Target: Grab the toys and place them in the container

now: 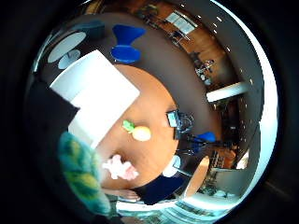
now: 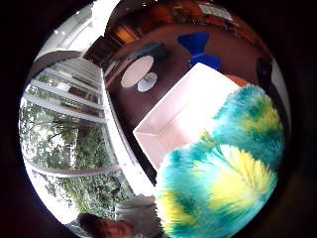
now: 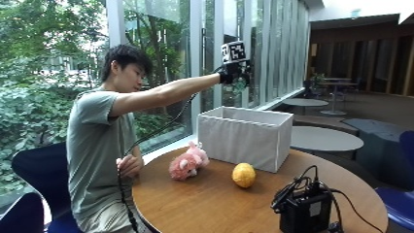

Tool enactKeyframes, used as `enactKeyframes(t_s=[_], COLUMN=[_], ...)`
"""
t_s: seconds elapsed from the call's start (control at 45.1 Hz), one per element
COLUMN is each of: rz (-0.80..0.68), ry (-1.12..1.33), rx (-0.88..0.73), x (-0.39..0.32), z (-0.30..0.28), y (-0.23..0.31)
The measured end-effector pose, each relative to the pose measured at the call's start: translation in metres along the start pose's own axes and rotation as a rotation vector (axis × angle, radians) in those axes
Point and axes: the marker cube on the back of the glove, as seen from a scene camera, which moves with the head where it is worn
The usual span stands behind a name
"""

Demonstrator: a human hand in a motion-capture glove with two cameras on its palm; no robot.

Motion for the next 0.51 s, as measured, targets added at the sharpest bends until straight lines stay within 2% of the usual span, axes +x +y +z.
enactKeyframes(t_s=[0.111, 0.133, 0.2, 0.222, 0.288, 0.333, 0.51], rz=[-0.149, -0.12, 0.101, 0.105, -0.119, -0.194, -0.22], ry=[0.029, 0.027, 0.023, 0.026, 0.034, 0.038, 0.085], rx=[-0.017, -0.022, -0.043, -0.049, -0.058, -0.062, -0.21], x=[-0.031, -0.035, -0.054, -0.061, -0.074, -0.078, -0.055], z=[0.027, 0.032, 0.043, 0.047, 0.054, 0.056, 0.061], y=[-0.009, -0.012, -0.028, -0.03, -0.026, -0.025, -0.013])
